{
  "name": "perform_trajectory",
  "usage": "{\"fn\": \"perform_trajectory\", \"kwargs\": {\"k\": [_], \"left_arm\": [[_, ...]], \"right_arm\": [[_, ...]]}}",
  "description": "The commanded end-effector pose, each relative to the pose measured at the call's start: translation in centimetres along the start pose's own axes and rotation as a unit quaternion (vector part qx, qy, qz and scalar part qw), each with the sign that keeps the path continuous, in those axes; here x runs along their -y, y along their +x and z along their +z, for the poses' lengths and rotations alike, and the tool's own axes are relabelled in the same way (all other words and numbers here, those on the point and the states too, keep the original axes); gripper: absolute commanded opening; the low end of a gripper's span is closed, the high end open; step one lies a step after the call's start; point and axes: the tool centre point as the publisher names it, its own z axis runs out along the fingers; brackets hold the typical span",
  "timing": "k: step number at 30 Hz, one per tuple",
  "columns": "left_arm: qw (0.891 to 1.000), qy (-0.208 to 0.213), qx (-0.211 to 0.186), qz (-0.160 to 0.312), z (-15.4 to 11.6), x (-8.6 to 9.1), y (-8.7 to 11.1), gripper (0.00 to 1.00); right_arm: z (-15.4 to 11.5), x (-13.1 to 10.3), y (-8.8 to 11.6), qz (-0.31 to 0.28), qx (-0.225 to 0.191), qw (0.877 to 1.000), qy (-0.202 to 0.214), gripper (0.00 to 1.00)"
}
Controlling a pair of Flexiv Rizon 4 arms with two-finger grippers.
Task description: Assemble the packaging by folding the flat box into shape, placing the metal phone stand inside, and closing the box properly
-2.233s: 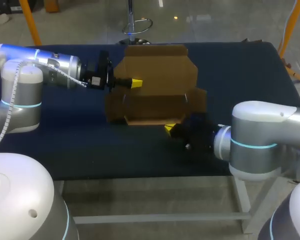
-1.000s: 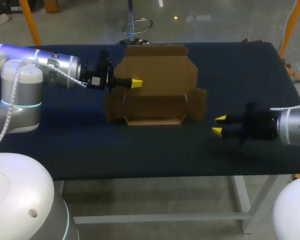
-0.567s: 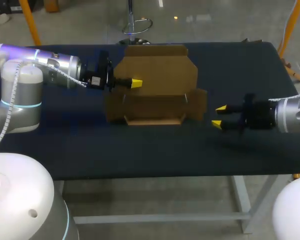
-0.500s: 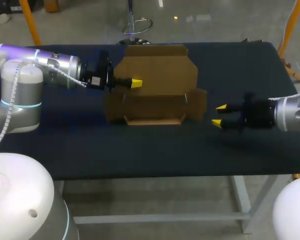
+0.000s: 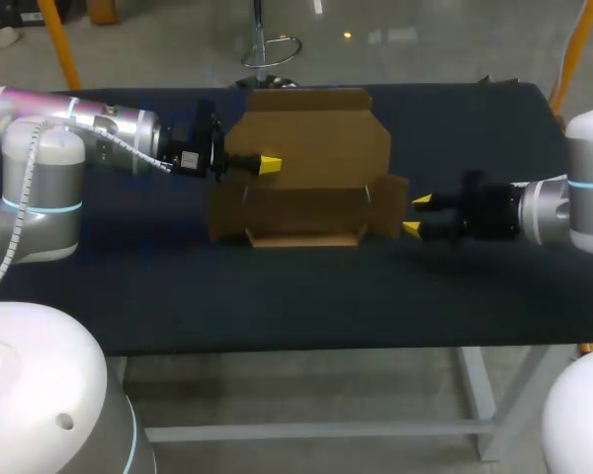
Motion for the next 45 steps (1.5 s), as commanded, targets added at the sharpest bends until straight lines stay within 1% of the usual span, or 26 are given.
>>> {"fn": "perform_trajectory", "kwargs": {"k": [1,4,7,14,16,17,19,20,21,22,25,27,30,36,37,45], "left_arm": [[1.000,-0.002,-0.001,0.000,0.1,-0.4,-0.1,0.00],[1.000,-0.002,-0.001,0.000,0.1,-0.4,-0.1,0.00],[1.000,-0.002,-0.001,0.000,0.1,-0.4,-0.1,0.00],[1.000,-0.002,-0.001,0.000,0.1,-0.4,-0.1,0.00],[1.000,-0.002,-0.001,0.000,0.1,-0.4,-0.1,0.00],[1.000,-0.002,-0.001,0.000,0.1,-0.4,-0.1,0.00],[1.000,-0.002,-0.001,0.000,0.1,-0.4,-0.1,0.00],[1.000,-0.002,-0.001,0.000,0.1,-0.4,-0.1,0.00],[1.000,-0.002,-0.001,0.000,0.1,-0.4,-0.1,0.00],[1.000,-0.002,-0.001,0.000,0.1,-0.4,-0.1,0.00],[1.000,-0.002,-0.001,0.000,0.1,-0.4,-0.1,0.00],[1.000,-0.002,-0.001,0.000,0.1,-0.4,-0.1,0.00],[1.000,-0.002,-0.001,0.000,0.1,-0.4,-0.1,0.00],[1.000,-0.002,-0.001,0.000,0.1,-0.4,-0.1,0.00],[1.000,-0.002,-0.001,0.000,0.1,-0.4,-0.1,0.00],[1.000,-0.002,-0.001,0.000,0.1,-0.4,-0.1,0.00]], "right_arm": [[1.5,0.1,-1.0,0.003,-0.001,1.000,-0.008,0.57],[2.0,-0.1,-1.0,0.004,0.001,1.000,-0.008,0.52],[2.3,-0.3,-1.1,0.005,0.001,1.000,-0.012,0.50],[2.9,-0.8,-1.0,0.003,0.002,1.000,-0.017,0.47],[3.0,-0.9,-1.0,0.004,0.002,1.000,-0.018,0.43],[3.1,-0.9,-0.9,0.004,0.003,1.000,-0.018,0.39],[3.1,-0.9,-0.8,0.004,0.003,1.000,-0.019,0.29],[3.2,-1.0,-0.8,0.005,0.004,1.000,-0.019,0.18],[3.2,-1.0,-0.8,0.005,0.005,1.000,-0.019,0.10],[3.2,-1.0,-0.8,0.005,0.005,1.000,-0.020,0.00],[3.2,-1.1,-0.3,0.005,0.007,1.000,-0.021,0.00],[3.2,-1.0,-0.4,0.004,0.010,1.000,-0.023,0.00],[3.2,-1.2,0.3,0.003,0.015,1.000,-0.025,0.00],[3.2,-1.2,1.1,0.004,0.028,0.999,-0.022,0.00],[3.2,-1.3,1.3,0.003,0.036,0.999,-0.019,0.00],[3.4,-1.4,2.3,0.006,0.050,0.999,-0.017,0.00]]}}
